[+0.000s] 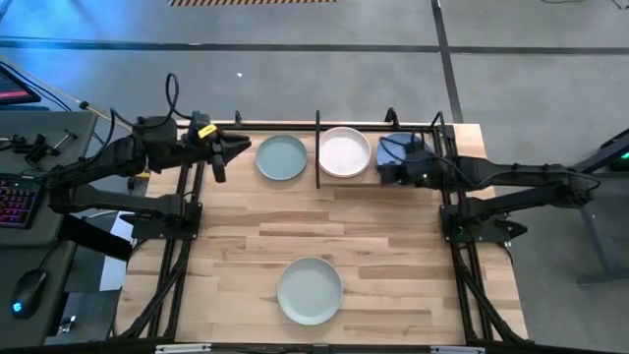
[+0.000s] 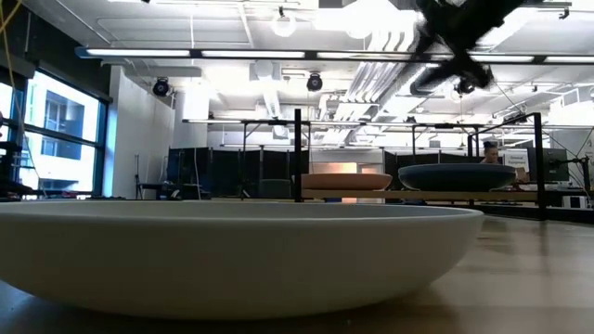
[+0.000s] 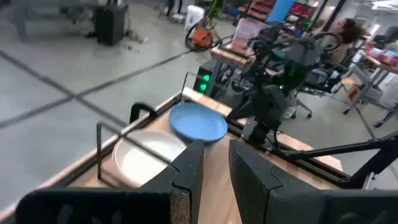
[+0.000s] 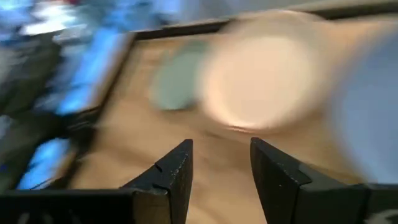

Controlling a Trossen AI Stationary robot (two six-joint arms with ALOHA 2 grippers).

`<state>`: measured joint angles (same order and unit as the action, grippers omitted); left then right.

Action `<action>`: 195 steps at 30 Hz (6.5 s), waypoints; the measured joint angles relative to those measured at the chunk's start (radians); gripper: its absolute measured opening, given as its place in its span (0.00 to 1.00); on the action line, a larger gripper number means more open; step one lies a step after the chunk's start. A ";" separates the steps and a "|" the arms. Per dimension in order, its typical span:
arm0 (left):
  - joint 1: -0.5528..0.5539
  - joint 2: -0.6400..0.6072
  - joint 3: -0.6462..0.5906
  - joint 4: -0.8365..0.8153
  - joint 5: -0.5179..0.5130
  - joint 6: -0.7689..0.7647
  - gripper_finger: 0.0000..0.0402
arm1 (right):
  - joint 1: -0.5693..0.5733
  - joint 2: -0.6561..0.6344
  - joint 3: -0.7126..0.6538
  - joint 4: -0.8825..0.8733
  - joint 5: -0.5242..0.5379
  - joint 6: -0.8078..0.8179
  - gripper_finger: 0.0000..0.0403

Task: Place and stack plates onto a shelf
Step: Stack the light green plate on top of the white plate on the shelf, then stack the gray plate on top of the blue plate on the shelf

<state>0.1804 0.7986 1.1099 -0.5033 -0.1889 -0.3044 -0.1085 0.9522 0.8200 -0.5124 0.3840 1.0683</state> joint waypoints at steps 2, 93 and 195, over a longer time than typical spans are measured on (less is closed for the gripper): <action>0.000 0.005 0.000 0.038 0.020 0.038 0.16 | 0.000 0.028 0.000 0.177 -0.069 -0.113 0.35; -0.052 0.409 -0.110 -0.523 0.307 0.228 0.00 | -0.009 0.109 0.000 0.727 -0.196 -0.395 0.35; 0.039 1.346 1.005 -0.314 0.112 0.456 0.35 | -0.277 -0.272 0.000 0.486 -0.232 -0.448 0.35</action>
<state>0.2199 2.1446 2.1147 -0.8170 -0.0772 0.1515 -0.3855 0.6802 0.8204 -0.0265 0.1522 0.6201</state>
